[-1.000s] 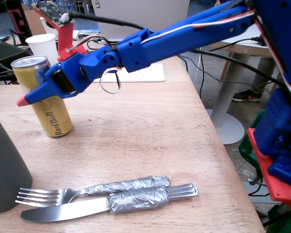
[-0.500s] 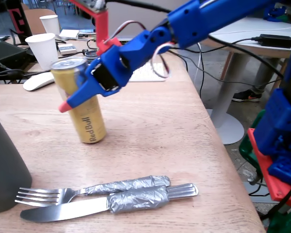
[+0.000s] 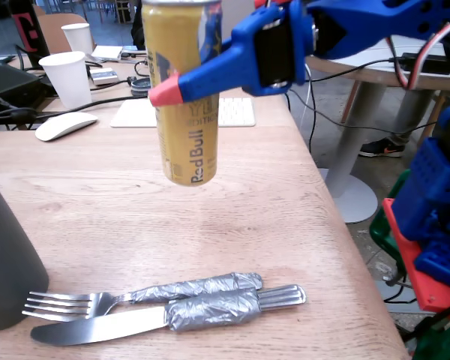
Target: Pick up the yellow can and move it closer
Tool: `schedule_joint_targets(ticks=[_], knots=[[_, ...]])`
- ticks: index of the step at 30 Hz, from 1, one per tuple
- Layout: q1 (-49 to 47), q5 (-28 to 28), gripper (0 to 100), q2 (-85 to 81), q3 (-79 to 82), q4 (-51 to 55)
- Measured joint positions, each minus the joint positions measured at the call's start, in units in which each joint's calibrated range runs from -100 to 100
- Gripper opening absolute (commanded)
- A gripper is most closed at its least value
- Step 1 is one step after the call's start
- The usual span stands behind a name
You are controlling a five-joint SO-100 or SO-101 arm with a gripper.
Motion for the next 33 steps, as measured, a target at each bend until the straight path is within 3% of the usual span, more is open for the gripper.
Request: schedule_joint_targets(ticks=[5,19,27,33], knots=[[-3.9,0.0,26,-6.6,0.0,11.4],[-3.6,0.0,26,-9.3,0.5,12.3],[-2.4,-0.2,26,-26.4,11.4,27.4],[-2.2,-0.4,26,-37.6,25.2,28.2]])
